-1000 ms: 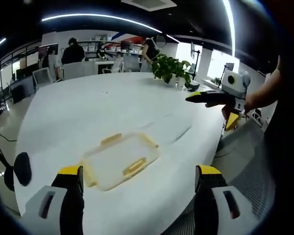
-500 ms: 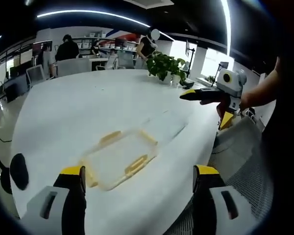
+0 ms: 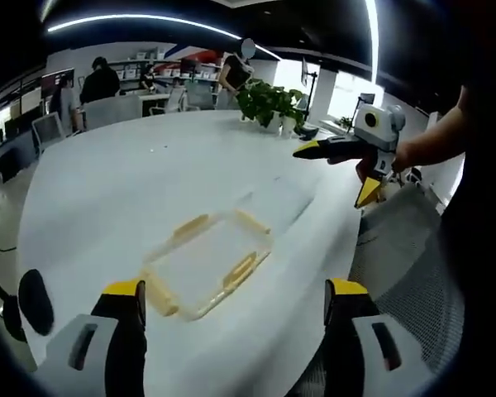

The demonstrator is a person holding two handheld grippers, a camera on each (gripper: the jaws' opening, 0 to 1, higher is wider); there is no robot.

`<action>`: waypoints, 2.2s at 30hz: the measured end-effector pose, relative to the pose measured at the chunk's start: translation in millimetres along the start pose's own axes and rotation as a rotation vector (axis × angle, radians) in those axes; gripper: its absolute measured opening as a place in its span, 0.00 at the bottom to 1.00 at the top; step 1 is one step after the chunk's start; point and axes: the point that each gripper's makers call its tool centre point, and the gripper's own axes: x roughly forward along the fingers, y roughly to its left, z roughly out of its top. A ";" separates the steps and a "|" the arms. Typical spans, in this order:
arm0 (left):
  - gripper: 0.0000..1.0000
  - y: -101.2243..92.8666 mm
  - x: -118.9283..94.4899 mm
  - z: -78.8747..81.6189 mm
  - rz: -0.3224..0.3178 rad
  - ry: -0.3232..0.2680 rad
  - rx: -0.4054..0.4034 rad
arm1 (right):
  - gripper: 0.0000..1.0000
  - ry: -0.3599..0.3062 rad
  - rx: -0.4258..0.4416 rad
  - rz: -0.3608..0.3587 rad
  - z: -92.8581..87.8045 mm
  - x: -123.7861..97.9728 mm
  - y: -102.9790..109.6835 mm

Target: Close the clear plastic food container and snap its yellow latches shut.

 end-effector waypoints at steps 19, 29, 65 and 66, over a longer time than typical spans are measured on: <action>0.87 14.3 5.9 -1.3 -0.055 0.047 0.069 | 0.85 0.050 -0.022 -0.015 -7.4 12.1 -5.2; 0.85 22.6 10.0 -6.6 -0.081 0.089 0.118 | 0.85 0.076 -0.037 -0.013 -6.5 20.0 -11.2; 0.84 57.1 21.8 -26.1 -0.126 0.200 0.265 | 0.81 0.201 -0.120 0.065 -26.0 51.6 -12.7; 0.83 57.5 21.9 -26.8 -0.128 0.203 0.267 | 0.81 0.203 -0.120 0.067 -26.0 52.1 -12.9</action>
